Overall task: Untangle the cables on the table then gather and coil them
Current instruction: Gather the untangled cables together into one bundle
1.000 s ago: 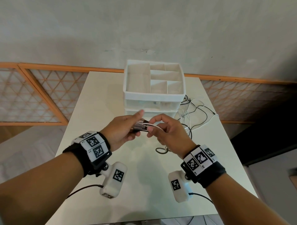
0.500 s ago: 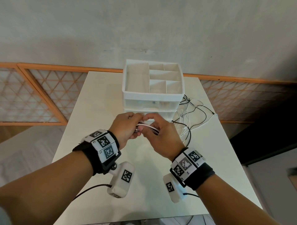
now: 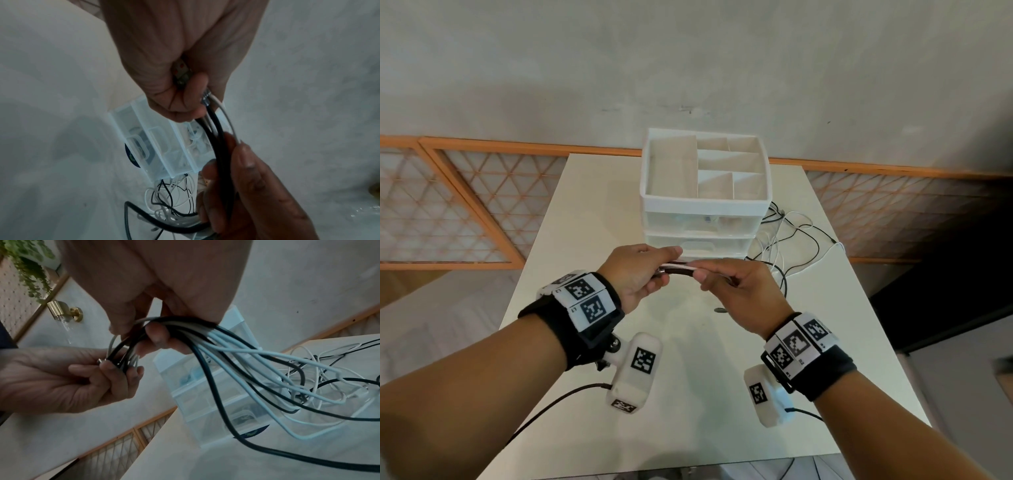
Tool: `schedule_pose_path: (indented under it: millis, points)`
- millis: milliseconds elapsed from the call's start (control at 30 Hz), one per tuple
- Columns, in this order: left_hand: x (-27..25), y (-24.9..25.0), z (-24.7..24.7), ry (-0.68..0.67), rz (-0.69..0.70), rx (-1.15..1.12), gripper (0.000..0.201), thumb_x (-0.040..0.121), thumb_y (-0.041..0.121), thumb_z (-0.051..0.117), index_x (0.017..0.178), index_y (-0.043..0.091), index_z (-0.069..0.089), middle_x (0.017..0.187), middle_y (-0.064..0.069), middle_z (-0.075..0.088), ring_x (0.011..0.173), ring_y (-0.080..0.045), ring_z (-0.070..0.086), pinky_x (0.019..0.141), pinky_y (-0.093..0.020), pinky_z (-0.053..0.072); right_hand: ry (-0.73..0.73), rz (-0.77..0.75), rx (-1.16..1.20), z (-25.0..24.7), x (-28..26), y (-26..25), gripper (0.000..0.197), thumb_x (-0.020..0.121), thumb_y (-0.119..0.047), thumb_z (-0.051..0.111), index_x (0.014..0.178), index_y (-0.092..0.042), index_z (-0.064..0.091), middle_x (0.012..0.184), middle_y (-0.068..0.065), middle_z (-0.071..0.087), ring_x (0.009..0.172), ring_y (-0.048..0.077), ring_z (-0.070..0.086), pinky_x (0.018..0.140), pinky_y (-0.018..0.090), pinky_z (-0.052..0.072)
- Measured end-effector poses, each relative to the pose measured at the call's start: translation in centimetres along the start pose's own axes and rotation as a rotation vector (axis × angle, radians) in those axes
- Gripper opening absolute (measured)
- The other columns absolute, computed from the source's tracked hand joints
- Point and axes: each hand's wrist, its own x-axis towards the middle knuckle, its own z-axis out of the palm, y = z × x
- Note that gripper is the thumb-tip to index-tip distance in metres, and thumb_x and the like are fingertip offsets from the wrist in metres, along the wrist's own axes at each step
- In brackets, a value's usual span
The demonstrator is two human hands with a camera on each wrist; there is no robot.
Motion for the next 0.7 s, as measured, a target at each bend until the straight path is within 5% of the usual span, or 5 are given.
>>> schedule_pose_path:
  millis: [233,333,433,600,700]
  points:
    - [-0.3,-0.7,0.1,0.022,0.032,-0.016,0.027,0.081,0.015,0.079,0.072,0.012,0.053,0.07,-0.011,0.06,0.041,-0.014,0.051,0.034,-0.016,0.037,0.004,0.067,-0.007,-0.2,0.0,0.6,0.017,0.083,-0.015,0.072,0.068,-0.023,0.07,0.055,-0.005,0.06,0.051,0.015,0.049,0.055,0.032,0.045]
    - [-0.2,-0.8,0.3,0.058,0.079,-0.01,0.025,0.081,0.009,0.076,0.072,0.012,0.053,0.071,-0.013,0.06,0.042,-0.015,0.052,0.038,-0.018,0.041,-0.006,0.109,0.004,-0.1,0.1,0.6,0.009,0.078,-0.02,0.067,0.077,-0.023,0.059,0.072,0.015,0.067,0.055,0.021,0.054,0.053,0.035,0.046]
    - [-0.6,-0.7,0.2,0.024,0.127,0.002,0.024,0.082,0.008,0.075,0.075,0.011,0.053,0.07,-0.014,0.059,0.044,-0.016,0.053,0.04,-0.02,0.041,-0.147,0.105,-0.077,-0.1,0.3,0.5,0.028,0.086,-0.035,0.069,0.109,-0.035,0.053,0.076,-0.001,0.068,0.065,0.022,0.063,0.06,0.036,0.056]
    - [-0.8,0.0,-1.2,-0.124,0.045,0.313,0.05,0.077,0.059,0.072,0.095,0.014,0.062,0.087,0.0,0.07,0.08,-0.016,0.066,0.072,-0.032,0.055,-0.179,0.027,-0.318,0.0,0.4,0.5,0.021,0.1,-0.037,0.056,0.08,-0.041,0.056,0.056,-0.012,0.05,0.053,0.011,0.052,0.063,0.048,0.058]
    - [-1.3,1.8,-1.7,0.053,0.368,0.595,0.052,0.083,0.066,0.059,0.114,0.024,0.063,0.11,0.008,0.066,0.105,-0.013,0.061,0.09,-0.035,0.048,-0.211,-0.002,-0.366,-0.1,0.4,0.4,0.02,0.097,-0.042,0.055,0.078,-0.041,0.055,0.061,-0.008,0.054,0.056,0.013,0.053,0.066,0.045,0.056]
